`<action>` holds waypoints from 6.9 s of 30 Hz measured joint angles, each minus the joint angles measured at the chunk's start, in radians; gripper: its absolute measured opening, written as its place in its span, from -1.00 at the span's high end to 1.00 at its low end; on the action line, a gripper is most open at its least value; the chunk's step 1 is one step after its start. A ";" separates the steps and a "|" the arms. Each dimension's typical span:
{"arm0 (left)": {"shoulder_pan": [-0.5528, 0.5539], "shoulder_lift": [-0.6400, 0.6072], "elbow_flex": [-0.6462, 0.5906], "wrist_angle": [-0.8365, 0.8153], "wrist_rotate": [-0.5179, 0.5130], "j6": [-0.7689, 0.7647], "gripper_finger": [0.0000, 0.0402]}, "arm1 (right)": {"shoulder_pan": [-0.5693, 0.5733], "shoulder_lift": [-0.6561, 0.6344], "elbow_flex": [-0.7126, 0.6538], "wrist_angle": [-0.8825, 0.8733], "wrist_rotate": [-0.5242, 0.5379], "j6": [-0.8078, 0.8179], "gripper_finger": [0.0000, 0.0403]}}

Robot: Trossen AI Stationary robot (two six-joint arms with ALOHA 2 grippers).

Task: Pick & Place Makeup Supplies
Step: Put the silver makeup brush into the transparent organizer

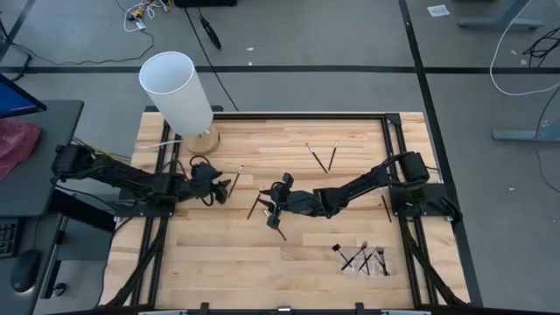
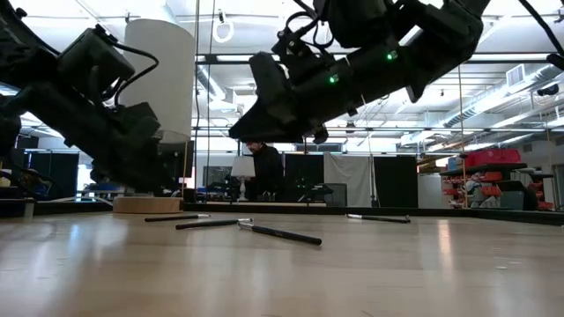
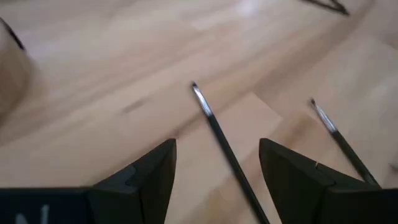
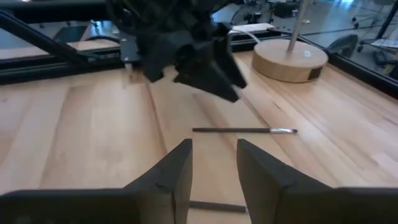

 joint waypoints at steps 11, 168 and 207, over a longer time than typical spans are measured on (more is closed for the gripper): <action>-0.002 0.067 0.000 0.074 -0.084 0.006 -0.15 | 0.002 -0.001 0.000 0.018 -0.004 0.010 0.38; -0.002 0.417 0.054 1.254 0.597 0.329 0.92 | -0.070 -0.061 -0.120 0.510 -0.376 -0.162 0.72; 0.053 0.419 0.053 1.015 0.583 0.411 -0.02 | 0.221 -0.789 0.112 -0.987 -0.137 0.191 0.98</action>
